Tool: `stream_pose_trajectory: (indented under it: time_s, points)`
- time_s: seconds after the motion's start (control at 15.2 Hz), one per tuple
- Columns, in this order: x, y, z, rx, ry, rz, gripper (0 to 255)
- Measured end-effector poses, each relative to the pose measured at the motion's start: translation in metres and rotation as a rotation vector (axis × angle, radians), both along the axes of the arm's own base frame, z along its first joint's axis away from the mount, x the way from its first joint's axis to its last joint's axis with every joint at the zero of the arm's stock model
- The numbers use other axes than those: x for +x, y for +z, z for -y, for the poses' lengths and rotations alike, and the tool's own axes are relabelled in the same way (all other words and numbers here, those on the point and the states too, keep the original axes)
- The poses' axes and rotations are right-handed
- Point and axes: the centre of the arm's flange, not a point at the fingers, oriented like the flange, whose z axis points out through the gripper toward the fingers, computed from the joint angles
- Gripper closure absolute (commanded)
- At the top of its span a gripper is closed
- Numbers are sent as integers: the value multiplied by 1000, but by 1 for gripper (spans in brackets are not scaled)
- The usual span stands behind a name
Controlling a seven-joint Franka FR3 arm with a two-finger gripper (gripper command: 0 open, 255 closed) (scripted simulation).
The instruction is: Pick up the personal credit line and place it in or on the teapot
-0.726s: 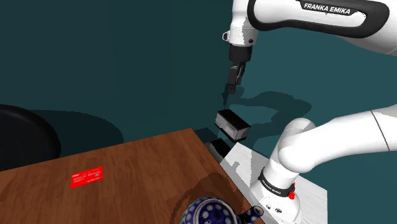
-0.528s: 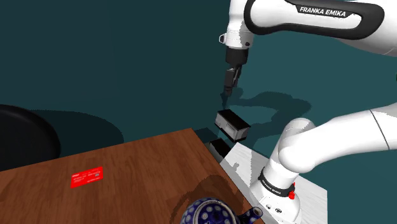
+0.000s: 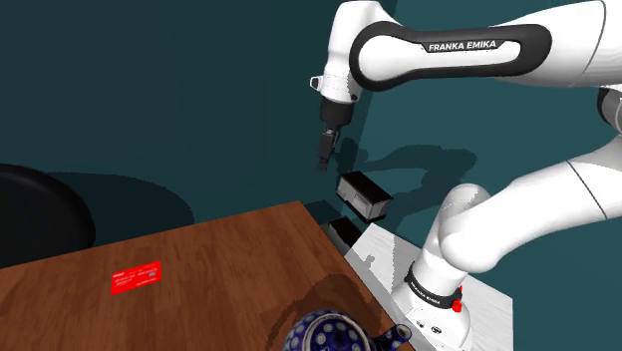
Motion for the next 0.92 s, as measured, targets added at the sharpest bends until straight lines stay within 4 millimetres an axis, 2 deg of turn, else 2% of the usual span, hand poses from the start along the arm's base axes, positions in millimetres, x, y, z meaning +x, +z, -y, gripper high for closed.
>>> stream_pose_trajectory:
  time_s: [0.13, 0.4, 0.59, 0.92]
  points:
    - [11, -20, -11, 21, 41, 21, 0]
    - [27, -42, -41, 64, 123, 68, 0]
    - [49, -60, -64, 96, 185, 101, 0]
    - [70, -89, -107, 148, 288, 157, 0]
